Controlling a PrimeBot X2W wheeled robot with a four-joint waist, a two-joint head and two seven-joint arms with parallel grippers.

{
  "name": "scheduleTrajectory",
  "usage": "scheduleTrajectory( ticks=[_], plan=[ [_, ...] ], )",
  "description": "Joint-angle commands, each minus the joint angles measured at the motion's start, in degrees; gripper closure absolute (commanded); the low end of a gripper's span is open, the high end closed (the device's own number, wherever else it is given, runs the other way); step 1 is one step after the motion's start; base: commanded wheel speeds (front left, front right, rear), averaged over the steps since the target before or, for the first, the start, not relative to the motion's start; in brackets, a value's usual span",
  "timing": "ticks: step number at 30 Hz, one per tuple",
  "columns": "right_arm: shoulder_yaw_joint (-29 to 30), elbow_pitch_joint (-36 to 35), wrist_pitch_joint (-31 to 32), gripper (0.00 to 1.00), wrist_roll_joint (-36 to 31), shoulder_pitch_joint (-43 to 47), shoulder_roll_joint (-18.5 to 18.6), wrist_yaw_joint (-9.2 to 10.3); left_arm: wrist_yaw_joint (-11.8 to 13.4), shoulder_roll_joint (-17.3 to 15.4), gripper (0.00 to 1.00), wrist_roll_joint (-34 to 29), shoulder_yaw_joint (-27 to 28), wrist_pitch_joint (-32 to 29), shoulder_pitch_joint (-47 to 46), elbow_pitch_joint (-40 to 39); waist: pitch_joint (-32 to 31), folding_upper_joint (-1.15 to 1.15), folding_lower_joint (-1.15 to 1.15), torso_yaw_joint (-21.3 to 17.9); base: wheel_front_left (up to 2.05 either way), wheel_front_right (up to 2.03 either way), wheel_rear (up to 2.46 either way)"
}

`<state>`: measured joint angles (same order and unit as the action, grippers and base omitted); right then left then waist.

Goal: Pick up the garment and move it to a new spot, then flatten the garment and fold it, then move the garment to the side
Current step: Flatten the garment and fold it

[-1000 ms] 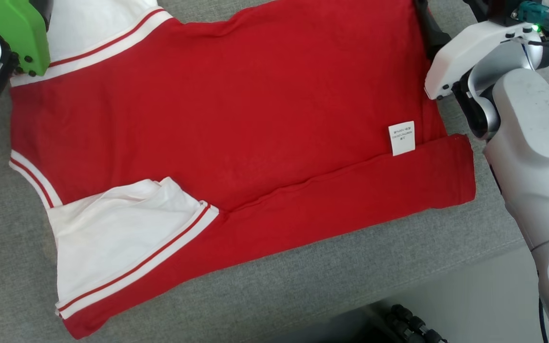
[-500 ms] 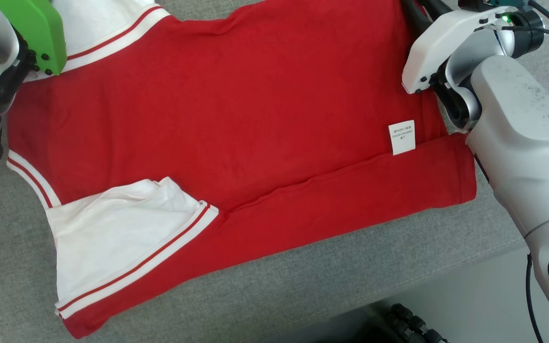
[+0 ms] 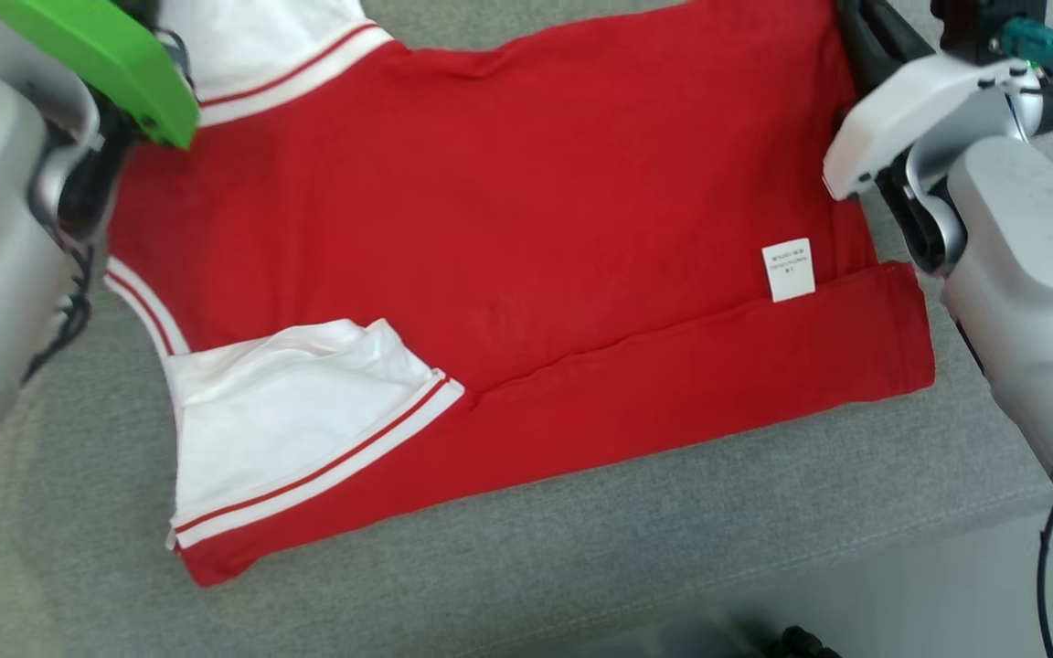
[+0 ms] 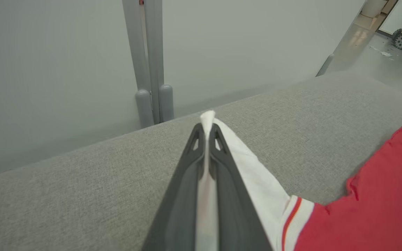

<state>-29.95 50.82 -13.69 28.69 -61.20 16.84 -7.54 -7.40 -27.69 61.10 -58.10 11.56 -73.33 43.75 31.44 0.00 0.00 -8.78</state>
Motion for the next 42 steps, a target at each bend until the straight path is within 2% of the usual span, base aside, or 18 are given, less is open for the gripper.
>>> scheduleTrajectory(
  ticks=[1,8,15,18,25,36,38,39,40,41,42],
  plan=[
    [0.3,-0.6,-0.7,1.00,0.7,1.8,0.8,0.10,-0.1,-0.5,1.00,0.8,-0.4,1.1,1.8,-1.4,-3.0,0.00,0.00,3.0,0.00,0.00,0.00],
    [3.3,-5.2,-1.5,1.00,-0.7,8.7,3.6,0.10,-0.1,-2.2,1.00,1.3,1.9,3.6,9.8,-9.5,-5.7,0.00,0.00,5.7,0.00,0.00,0.00],
    [12.8,-14.2,-1.5,1.00,-4.2,18.1,4.2,0.10,3.3,-2.6,1.00,-4.9,12.3,3.6,23.0,-21.3,-7.1,0.00,0.00,7.0,0.00,0.00,0.00],
    [15.6,-16.6,-1.5,1.00,-5.8,22.3,3.5,0.10,4.5,-1.7,1.00,-8.0,15.9,3.6,28.8,-25.8,-7.9,0.00,0.00,7.4,0.00,0.00,0.00],
    [21.1,-20.5,-1.5,1.00,-7.4,30.0,1.5,0.10,5.4,1.0,1.00,-12.2,21.3,3.6,41.0,-31.3,-10.0,0.00,0.00,7.5,0.00,0.00,0.00],
    [27.4,-25.7,-1.5,1.00,-6.7,41.0,-1.1,0.10,5.0,4.8,1.00,-14.9,26.8,3.6,55.5,-32.8,-13.4,0.00,0.00,8.0,0.00,0.00,0.00],
    [27.9,-26.1,-1.5,0.92,-6.5,42.4,-1.5,0.10,4.8,5.4,1.00,-15.6,27.5,3.6,56.8,-32.6,-14.0,0.00,0.00,8.0,0.00,0.00,0.00],
    [28.0,-26.2,-1.5,0.80,-6.4,43.1,-1.7,0.10,4.9,5.6,1.00,-16.1,27.7,3.6,57.3,-32.3,-14.3,0.00,0.00,8.0,0.00,0.00,0.00],
    [27.9,-26.4,-1.5,0.51,-6.4,43.6,-1.9,0.10,5.1,5.9,0.86,-16.9,28.2,3.6,57.7,-32.2,-14.5,0.00,0.00,8.0,0.00,0.00,0.00],
    [27.9,-26.8,-1.5,0.00,-6.4,43.8,-2.0,0.10,5.2,6.3,0.31,-17.5,28.7,3.6,58.0,-32.3,-14.7,0.00,0.00,8.1,0.00,0.00,0.00],
    [27.9,-27.1,-1.5,0.00,-6.3,44.1,-2.0,0.10,5.2,6.7,0.00,-17.9,29.2,3.6,58.6,-32.1,-14.9,0.00,0.00,8.0,0.00,0.00,0.00]
  ],
)
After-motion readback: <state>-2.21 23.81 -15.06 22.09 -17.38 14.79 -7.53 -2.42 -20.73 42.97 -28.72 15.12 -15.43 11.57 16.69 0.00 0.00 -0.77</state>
